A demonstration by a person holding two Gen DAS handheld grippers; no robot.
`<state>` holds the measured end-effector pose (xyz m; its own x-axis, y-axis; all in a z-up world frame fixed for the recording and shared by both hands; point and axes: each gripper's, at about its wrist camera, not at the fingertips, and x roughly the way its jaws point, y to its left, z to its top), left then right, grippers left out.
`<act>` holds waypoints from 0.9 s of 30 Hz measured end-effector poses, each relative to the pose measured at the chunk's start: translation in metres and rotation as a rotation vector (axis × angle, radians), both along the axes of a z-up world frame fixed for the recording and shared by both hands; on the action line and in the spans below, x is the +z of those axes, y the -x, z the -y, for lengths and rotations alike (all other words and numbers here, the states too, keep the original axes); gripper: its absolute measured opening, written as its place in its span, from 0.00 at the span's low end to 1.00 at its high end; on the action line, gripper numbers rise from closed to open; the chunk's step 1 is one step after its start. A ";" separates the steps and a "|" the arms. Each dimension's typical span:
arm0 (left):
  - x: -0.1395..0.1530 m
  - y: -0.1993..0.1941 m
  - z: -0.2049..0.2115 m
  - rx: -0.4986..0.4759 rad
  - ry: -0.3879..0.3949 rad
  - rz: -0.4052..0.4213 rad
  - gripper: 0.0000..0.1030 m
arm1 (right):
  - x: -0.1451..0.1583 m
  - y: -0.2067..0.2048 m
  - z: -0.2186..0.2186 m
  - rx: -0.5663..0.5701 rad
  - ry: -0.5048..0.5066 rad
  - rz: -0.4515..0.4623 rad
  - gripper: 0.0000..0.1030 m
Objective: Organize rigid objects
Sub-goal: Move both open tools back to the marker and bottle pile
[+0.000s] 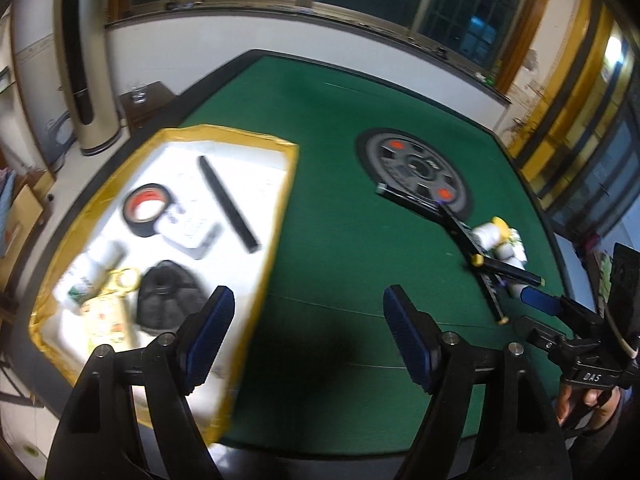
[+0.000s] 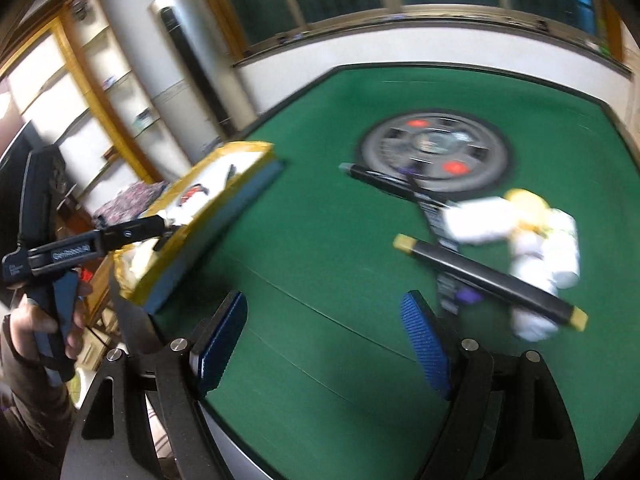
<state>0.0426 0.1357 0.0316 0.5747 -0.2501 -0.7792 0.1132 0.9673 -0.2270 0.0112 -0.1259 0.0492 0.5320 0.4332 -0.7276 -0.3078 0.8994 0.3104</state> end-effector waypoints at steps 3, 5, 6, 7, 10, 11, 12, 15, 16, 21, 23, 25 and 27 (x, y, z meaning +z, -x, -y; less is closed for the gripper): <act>-0.001 -0.003 0.026 -0.056 0.005 -0.013 0.75 | -0.002 0.010 0.025 -0.051 0.010 0.000 0.74; -0.004 -0.003 0.041 -0.086 0.003 -0.024 0.75 | -0.004 0.014 0.036 -0.077 0.013 -0.002 0.74; -0.005 -0.004 0.049 -0.100 0.003 -0.031 0.75 | -0.006 0.016 0.043 -0.086 0.013 -0.003 0.74; -0.007 -0.005 0.056 -0.112 0.004 -0.039 0.75 | -0.007 0.017 0.047 -0.093 0.013 -0.005 0.74; -0.012 -0.006 0.078 -0.145 0.005 -0.062 0.75 | -0.009 0.019 0.057 -0.111 0.002 -0.010 0.74; -0.014 -0.006 0.086 -0.159 0.003 -0.070 0.75 | -0.009 0.021 0.060 -0.115 0.000 -0.010 0.74; -0.017 -0.007 0.097 -0.178 0.000 -0.080 0.75 | -0.009 0.022 0.064 -0.119 -0.003 -0.008 0.74; -0.027 -0.007 0.123 -0.234 -0.009 -0.111 0.75 | -0.010 0.028 0.073 -0.131 -0.001 -0.003 0.74; -0.031 -0.008 0.132 -0.254 -0.013 -0.121 0.75 | -0.010 0.030 0.076 -0.136 0.002 0.000 0.74; -0.047 -0.012 0.174 -0.335 -0.040 -0.163 0.75 | -0.012 0.041 0.092 -0.161 0.021 0.004 0.74; -0.051 -0.017 0.188 -0.350 -0.051 -0.171 0.75 | -0.011 0.045 0.099 -0.176 0.029 0.010 0.74; -0.053 -0.020 0.201 -0.363 -0.054 -0.177 0.75 | -0.007 0.049 0.107 -0.193 0.034 0.020 0.74; -0.053 -0.023 0.214 -0.381 -0.051 -0.175 0.75 | -0.003 0.051 0.115 -0.213 0.035 0.031 0.74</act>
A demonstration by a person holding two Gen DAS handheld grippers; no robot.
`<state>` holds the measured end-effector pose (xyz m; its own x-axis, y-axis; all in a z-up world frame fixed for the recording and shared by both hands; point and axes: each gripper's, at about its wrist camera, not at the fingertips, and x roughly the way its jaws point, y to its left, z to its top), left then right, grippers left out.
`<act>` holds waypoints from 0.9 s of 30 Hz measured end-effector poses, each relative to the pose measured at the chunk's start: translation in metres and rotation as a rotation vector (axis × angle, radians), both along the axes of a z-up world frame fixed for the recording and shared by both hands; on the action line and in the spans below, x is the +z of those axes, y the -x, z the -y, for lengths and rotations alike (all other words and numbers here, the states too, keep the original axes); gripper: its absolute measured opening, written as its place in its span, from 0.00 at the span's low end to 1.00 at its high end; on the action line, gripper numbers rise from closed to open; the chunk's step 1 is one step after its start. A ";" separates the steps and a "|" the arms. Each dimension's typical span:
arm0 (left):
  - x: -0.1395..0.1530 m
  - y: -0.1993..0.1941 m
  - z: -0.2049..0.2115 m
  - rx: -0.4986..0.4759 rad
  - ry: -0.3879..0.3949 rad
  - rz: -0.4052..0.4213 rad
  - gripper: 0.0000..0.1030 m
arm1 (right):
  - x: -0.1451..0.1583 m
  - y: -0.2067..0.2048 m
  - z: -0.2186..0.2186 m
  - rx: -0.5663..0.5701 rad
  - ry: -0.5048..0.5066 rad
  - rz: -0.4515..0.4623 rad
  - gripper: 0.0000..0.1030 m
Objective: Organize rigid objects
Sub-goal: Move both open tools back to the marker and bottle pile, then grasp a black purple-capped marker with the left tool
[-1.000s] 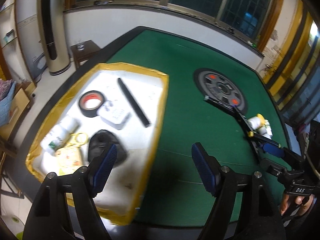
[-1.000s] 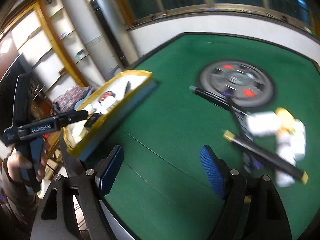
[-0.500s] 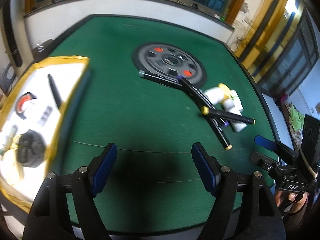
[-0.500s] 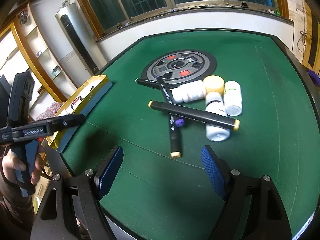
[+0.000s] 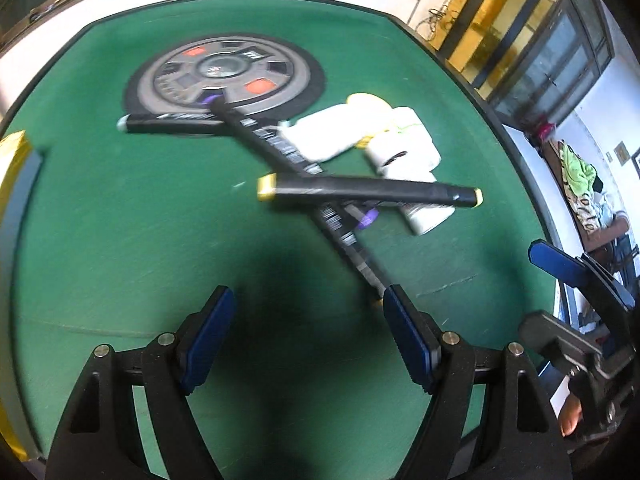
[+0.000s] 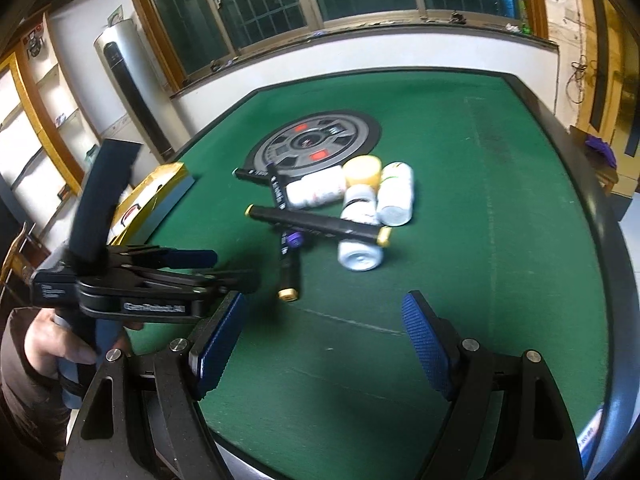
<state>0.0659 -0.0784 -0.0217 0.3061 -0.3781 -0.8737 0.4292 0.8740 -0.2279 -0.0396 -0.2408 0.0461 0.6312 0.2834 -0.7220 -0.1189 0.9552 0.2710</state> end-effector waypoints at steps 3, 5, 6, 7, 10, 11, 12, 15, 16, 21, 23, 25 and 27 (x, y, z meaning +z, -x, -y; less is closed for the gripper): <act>-0.001 -0.004 0.019 -0.027 -0.002 0.011 0.74 | 0.005 -0.002 0.006 -0.016 0.001 0.011 0.73; -0.005 -0.008 0.026 -0.027 -0.014 0.014 0.74 | 0.008 -0.005 0.009 -0.036 0.027 0.016 0.74; -0.009 -0.011 0.029 -0.022 -0.023 0.011 0.74 | 0.009 -0.006 0.011 -0.031 0.021 0.016 0.74; -0.008 -0.009 0.029 -0.019 -0.024 0.031 0.74 | 0.011 -0.008 0.011 -0.030 0.015 0.014 0.74; -0.008 -0.010 0.028 -0.010 -0.036 0.054 0.71 | 0.012 -0.011 0.011 -0.030 0.022 0.016 0.74; -0.009 -0.010 0.026 -0.005 -0.042 0.059 0.66 | 0.013 -0.012 0.010 -0.028 0.023 0.016 0.74; -0.008 -0.010 0.022 -0.002 -0.052 0.076 0.52 | 0.013 -0.013 0.009 -0.025 0.022 0.015 0.74; -0.006 -0.009 0.005 -0.006 -0.012 0.056 0.26 | 0.013 -0.015 0.006 -0.018 0.022 0.016 0.74; -0.006 -0.008 -0.002 -0.005 -0.004 0.054 0.20 | 0.013 -0.016 0.005 -0.014 0.023 0.015 0.74; -0.006 0.003 -0.045 0.013 -0.006 0.049 0.13 | 0.012 -0.026 -0.006 0.025 0.031 0.012 0.74; -0.006 0.008 -0.062 0.025 -0.011 0.046 0.13 | 0.011 -0.031 -0.014 0.054 0.042 0.008 0.74; -0.005 0.015 -0.079 0.043 -0.020 0.043 0.13 | 0.010 -0.034 -0.022 0.086 0.051 0.003 0.74; -0.005 0.022 -0.097 0.060 -0.027 0.038 0.13 | 0.008 -0.038 -0.031 0.120 0.063 -0.006 0.74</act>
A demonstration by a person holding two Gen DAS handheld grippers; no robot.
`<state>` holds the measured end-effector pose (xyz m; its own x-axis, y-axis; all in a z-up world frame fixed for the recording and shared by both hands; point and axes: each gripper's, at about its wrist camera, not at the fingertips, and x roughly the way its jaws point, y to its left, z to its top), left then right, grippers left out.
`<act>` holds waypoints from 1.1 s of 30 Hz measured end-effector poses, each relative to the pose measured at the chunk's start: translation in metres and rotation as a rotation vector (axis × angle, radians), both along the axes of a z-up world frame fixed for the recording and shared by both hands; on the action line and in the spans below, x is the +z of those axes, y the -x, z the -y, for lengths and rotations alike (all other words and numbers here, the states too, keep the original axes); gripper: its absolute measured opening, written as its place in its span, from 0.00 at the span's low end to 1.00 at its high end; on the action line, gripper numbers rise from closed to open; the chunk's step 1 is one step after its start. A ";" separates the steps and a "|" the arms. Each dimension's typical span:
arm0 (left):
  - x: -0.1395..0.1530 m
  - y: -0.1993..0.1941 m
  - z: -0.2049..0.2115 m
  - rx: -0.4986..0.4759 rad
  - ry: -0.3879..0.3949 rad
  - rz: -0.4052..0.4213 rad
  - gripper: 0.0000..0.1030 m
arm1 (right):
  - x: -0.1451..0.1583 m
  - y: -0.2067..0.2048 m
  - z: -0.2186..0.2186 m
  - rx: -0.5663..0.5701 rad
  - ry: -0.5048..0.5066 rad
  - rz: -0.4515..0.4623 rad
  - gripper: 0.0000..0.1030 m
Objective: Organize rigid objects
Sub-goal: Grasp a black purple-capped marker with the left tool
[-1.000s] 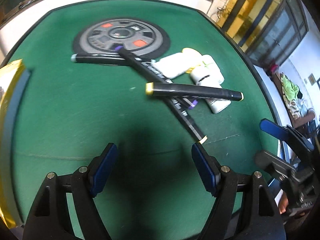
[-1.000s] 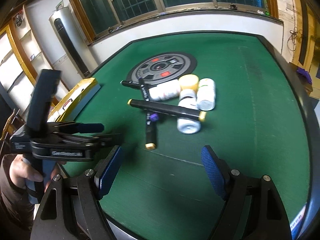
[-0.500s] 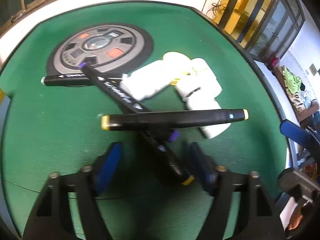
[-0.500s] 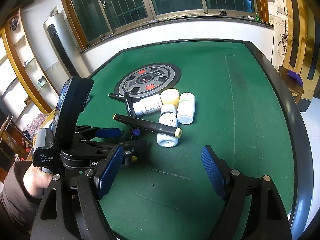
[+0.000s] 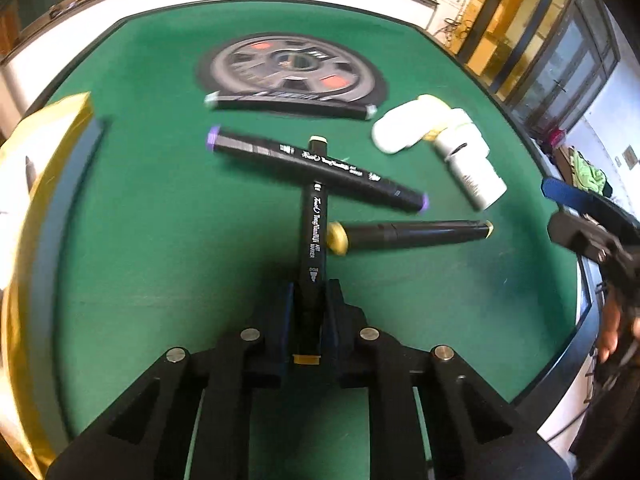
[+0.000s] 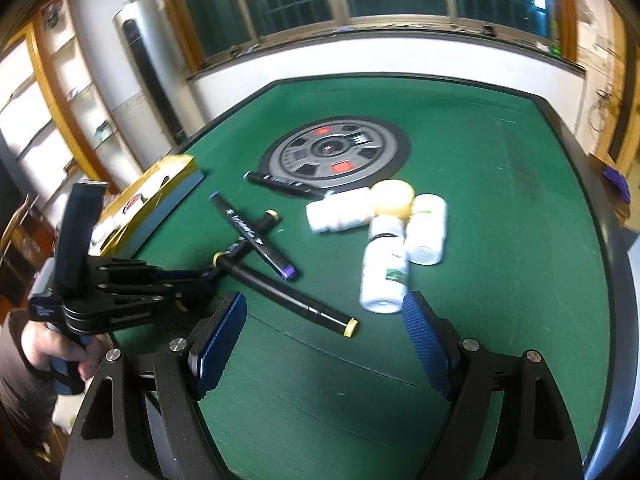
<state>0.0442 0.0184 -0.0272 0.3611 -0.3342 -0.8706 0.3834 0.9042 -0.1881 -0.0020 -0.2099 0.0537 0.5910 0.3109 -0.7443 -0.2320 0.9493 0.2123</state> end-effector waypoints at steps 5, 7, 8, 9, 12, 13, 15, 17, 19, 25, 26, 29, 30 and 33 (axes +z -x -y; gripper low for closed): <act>-0.002 0.011 -0.032 0.043 -0.006 -0.010 0.13 | -0.008 -0.005 -0.020 0.062 0.012 -0.025 0.74; -0.003 0.010 -0.037 0.051 -0.001 -0.015 0.13 | -0.011 -0.006 -0.026 0.075 0.016 -0.031 0.74; -0.003 0.011 -0.038 0.052 0.002 -0.016 0.13 | -0.012 -0.006 -0.028 0.077 0.015 -0.035 0.74; -0.004 0.009 -0.038 0.052 0.003 -0.017 0.14 | -0.013 -0.007 -0.029 0.077 0.014 -0.039 0.73; -0.005 0.005 -0.036 0.054 -0.012 -0.011 0.14 | -0.013 -0.007 -0.030 0.069 0.016 -0.039 0.73; -0.006 0.003 -0.034 0.055 -0.018 -0.007 0.14 | -0.013 -0.007 -0.029 0.065 0.015 -0.037 0.73; -0.006 -0.001 -0.032 0.061 -0.025 -0.004 0.14 | -0.014 -0.007 -0.025 0.048 0.016 -0.037 0.73; -0.006 -0.006 -0.030 0.065 -0.025 -0.004 0.14 | -0.014 -0.009 -0.020 0.027 0.018 -0.041 0.73; -0.006 -0.013 -0.029 0.071 -0.023 -0.004 0.14 | -0.015 -0.009 -0.013 0.001 0.017 -0.044 0.73; -0.007 -0.027 -0.021 0.069 -0.041 0.015 0.14 | -0.014 -0.013 -0.001 -0.050 0.029 -0.039 0.73; -0.007 -0.028 -0.020 0.067 -0.047 0.020 0.14 | -0.014 -0.014 0.000 -0.054 0.035 -0.036 0.73; -0.006 -0.030 -0.017 0.060 -0.057 0.023 0.13 | -0.015 -0.020 0.002 -0.065 0.048 -0.038 0.71; -0.006 -0.030 -0.018 0.058 -0.050 0.018 0.13 | -0.017 -0.022 0.003 -0.069 0.051 -0.041 0.69; -0.001 -0.027 -0.023 0.057 -0.026 0.013 0.12 | -0.022 -0.028 0.006 -0.082 0.056 -0.057 0.59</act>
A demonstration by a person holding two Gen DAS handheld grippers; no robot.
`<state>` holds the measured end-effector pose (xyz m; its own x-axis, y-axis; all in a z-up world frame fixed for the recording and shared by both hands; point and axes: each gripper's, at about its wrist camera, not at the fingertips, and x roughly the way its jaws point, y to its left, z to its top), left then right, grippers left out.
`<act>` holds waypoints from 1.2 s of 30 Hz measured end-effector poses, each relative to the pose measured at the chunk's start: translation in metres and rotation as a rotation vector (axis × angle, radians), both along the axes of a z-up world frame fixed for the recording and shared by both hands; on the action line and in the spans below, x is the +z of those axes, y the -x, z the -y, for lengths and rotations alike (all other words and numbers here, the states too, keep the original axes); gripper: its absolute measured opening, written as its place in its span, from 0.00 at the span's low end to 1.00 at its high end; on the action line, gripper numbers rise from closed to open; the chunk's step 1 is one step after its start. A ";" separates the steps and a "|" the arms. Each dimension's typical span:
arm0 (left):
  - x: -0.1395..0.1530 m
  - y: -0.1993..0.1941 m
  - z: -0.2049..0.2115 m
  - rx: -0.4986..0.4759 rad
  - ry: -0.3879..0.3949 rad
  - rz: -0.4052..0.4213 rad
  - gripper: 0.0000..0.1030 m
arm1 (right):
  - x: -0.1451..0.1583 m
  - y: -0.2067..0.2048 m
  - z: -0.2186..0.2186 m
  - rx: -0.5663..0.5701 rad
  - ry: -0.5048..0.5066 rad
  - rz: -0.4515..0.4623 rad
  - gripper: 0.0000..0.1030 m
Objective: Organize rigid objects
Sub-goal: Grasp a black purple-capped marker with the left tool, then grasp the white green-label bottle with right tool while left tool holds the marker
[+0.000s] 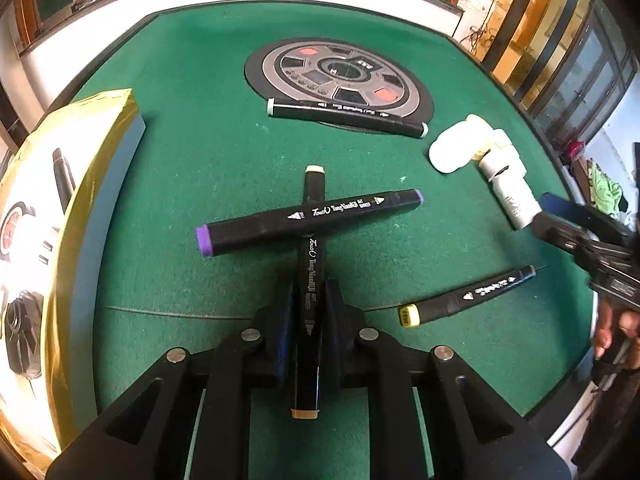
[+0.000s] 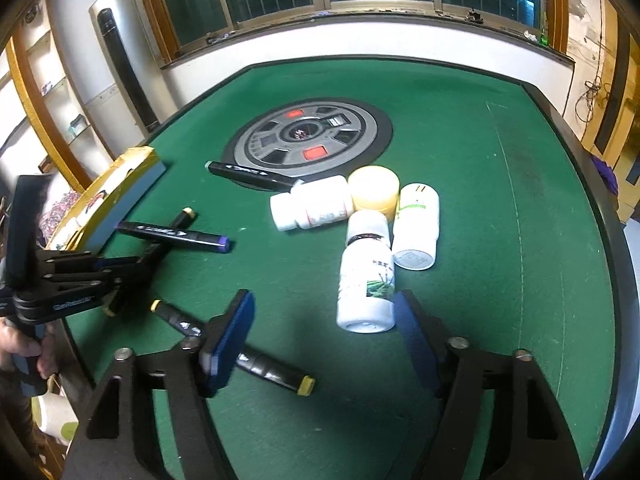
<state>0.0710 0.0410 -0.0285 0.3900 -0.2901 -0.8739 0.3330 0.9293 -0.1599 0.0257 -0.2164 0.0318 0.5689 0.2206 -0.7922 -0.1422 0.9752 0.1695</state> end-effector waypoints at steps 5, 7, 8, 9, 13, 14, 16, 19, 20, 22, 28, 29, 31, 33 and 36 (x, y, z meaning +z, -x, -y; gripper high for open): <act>0.006 0.016 -0.002 -0.054 -0.006 -0.017 0.12 | -0.008 -0.009 0.005 -0.020 0.010 -0.020 0.55; 0.004 0.019 -0.001 -0.059 -0.024 -0.024 0.12 | -0.011 -0.014 0.005 -0.025 0.017 -0.026 0.53; 0.003 0.018 -0.001 -0.054 -0.029 -0.025 0.12 | -0.012 -0.016 0.005 -0.027 0.023 -0.029 0.52; 0.001 0.016 -0.001 -0.044 -0.033 -0.026 0.12 | -0.013 -0.019 0.004 -0.028 0.026 -0.031 0.50; -0.005 0.008 0.000 -0.017 -0.030 -0.032 0.13 | -0.020 -0.030 0.003 -0.029 0.037 -0.048 0.47; -0.005 0.006 0.000 -0.015 -0.032 -0.029 0.13 | -0.022 -0.033 0.003 -0.029 0.039 -0.055 0.46; -0.005 0.001 0.001 -0.008 -0.030 -0.027 0.13 | -0.025 -0.037 0.003 -0.034 0.047 -0.067 0.42; -0.006 -0.003 0.001 -0.005 -0.024 -0.016 0.13 | -0.025 -0.037 0.002 -0.041 0.064 -0.064 0.29; -0.006 -0.003 0.001 -0.006 -0.023 -0.010 0.13 | -0.024 -0.036 0.003 -0.038 0.050 -0.067 0.29; -0.007 -0.002 0.000 -0.006 -0.019 -0.005 0.12 | -0.023 -0.033 0.000 -0.027 0.038 -0.075 0.29; -0.007 -0.009 -0.025 0.007 0.288 -0.160 0.12 | -0.022 -0.022 -0.013 0.019 0.026 -0.081 0.29; -0.006 -0.009 -0.029 0.008 0.351 -0.187 0.12 | -0.023 -0.022 -0.014 0.020 0.017 -0.082 0.29; -0.003 -0.010 -0.035 0.002 0.458 -0.227 0.12 | -0.022 -0.022 -0.014 0.020 -0.001 -0.086 0.29; 0.003 -0.007 -0.036 0.004 0.424 -0.197 0.12 | -0.023 -0.022 -0.015 0.021 -0.001 -0.086 0.29; 0.007 -0.004 -0.029 0.013 0.291 -0.134 0.12 | -0.023 -0.020 -0.016 0.020 0.002 -0.084 0.29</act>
